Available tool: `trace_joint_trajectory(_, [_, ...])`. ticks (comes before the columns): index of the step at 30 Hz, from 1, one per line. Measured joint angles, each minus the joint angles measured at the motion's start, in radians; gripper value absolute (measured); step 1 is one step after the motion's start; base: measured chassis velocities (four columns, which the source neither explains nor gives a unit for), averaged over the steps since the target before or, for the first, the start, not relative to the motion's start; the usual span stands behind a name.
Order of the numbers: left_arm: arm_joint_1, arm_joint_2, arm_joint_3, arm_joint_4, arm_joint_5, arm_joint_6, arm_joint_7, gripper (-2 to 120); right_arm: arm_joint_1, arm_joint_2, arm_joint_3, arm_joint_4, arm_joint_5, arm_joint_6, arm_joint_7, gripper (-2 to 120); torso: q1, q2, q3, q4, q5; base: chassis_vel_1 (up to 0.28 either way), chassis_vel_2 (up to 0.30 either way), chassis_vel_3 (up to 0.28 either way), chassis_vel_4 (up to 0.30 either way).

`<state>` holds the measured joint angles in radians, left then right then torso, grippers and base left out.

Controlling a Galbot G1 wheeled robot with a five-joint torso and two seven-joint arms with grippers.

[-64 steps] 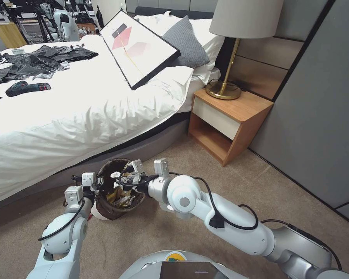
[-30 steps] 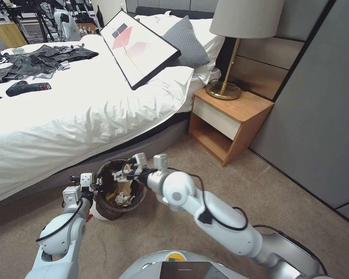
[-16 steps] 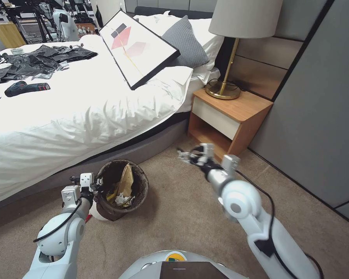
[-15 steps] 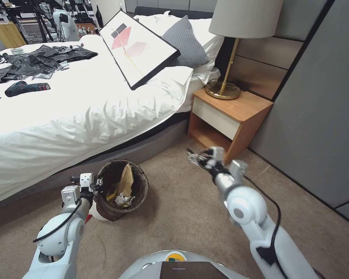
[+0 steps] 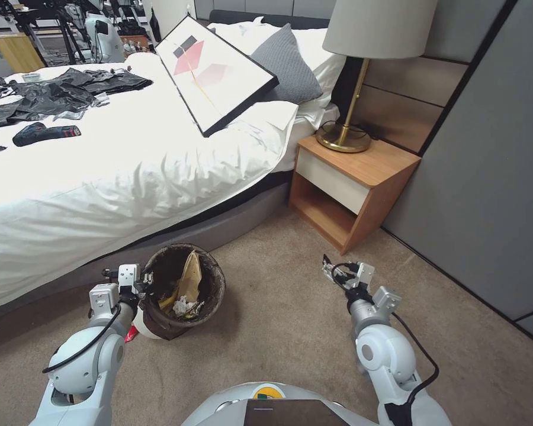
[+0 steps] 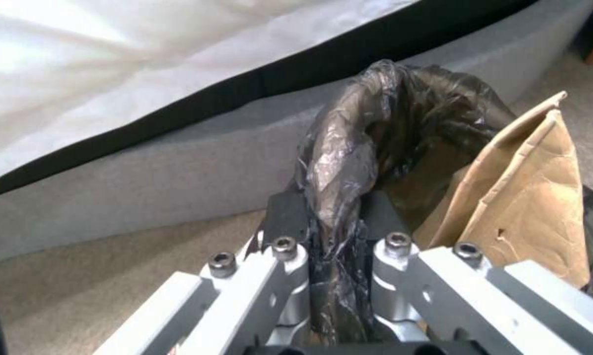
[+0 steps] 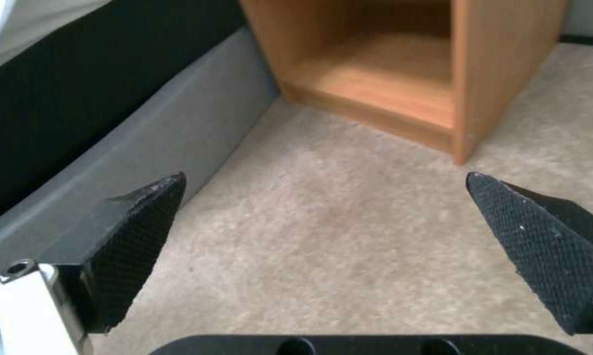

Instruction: Pick up the trash bin, then pick up the garbage from the floor and place it into the trash bin.

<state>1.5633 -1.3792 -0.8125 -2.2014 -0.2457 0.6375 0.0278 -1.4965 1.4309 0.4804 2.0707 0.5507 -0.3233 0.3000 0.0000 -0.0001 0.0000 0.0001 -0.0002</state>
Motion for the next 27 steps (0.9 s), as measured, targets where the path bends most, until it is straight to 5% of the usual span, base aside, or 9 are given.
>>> trace_joint_trajectory(27, [0.000,-0.014,-0.006,-0.002,0.001,0.004,0.001,7,0.029,0.040,-0.077,-0.067,-0.052,0.013,-0.003,100,0.000,0.000,0.000,-0.0001,0.0001,0.078,0.083,0.085,0.075])
